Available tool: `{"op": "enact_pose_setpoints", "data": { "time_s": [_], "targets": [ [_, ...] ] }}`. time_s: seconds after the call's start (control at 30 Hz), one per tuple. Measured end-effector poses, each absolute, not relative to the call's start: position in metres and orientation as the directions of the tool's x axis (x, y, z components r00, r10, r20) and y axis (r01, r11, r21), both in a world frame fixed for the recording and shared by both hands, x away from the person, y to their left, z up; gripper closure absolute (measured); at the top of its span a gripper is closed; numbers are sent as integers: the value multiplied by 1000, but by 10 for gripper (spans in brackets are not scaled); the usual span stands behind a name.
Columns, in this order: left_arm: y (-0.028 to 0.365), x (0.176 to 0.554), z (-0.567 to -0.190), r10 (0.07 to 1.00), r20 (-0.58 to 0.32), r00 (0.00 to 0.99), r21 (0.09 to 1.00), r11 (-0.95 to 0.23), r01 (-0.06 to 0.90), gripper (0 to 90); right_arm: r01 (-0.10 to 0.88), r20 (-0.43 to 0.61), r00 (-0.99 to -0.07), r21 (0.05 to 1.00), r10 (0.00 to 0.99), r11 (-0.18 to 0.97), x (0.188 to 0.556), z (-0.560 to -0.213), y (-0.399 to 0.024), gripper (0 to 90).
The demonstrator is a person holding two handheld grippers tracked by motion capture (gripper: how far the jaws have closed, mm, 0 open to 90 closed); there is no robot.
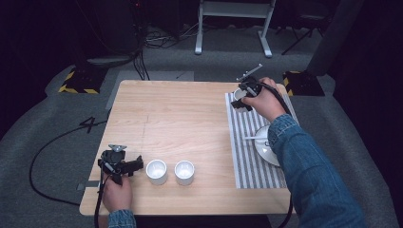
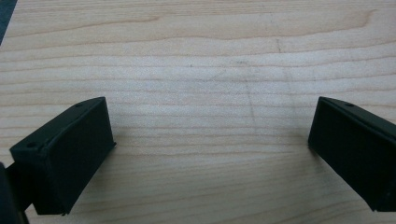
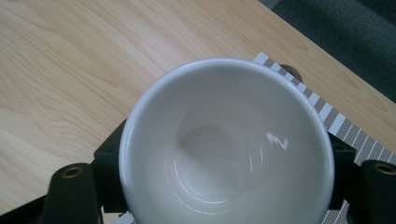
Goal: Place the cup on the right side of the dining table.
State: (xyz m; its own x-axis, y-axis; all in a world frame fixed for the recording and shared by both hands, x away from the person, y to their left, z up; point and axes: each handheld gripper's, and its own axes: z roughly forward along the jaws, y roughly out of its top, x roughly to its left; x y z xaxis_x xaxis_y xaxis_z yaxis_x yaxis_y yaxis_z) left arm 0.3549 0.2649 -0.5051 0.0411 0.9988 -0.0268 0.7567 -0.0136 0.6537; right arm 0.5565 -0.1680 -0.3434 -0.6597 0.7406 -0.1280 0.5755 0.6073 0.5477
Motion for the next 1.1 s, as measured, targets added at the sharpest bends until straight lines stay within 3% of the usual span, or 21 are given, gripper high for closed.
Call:
{"op": "enact_pose_setpoints", "data": {
  "time_s": [0.57, 1.1],
  "targets": [
    [265, 355, -505, 999, -27, 41, 654, -14, 757, 2, 723, -87, -535, 469, 841, 508, 611, -393, -187, 268],
    [265, 355, -505, 999, -27, 41, 654, -14, 757, 2, 787, -67, -474, 416, 878, 456, 618, -432, -203, 268]
  ]
}}
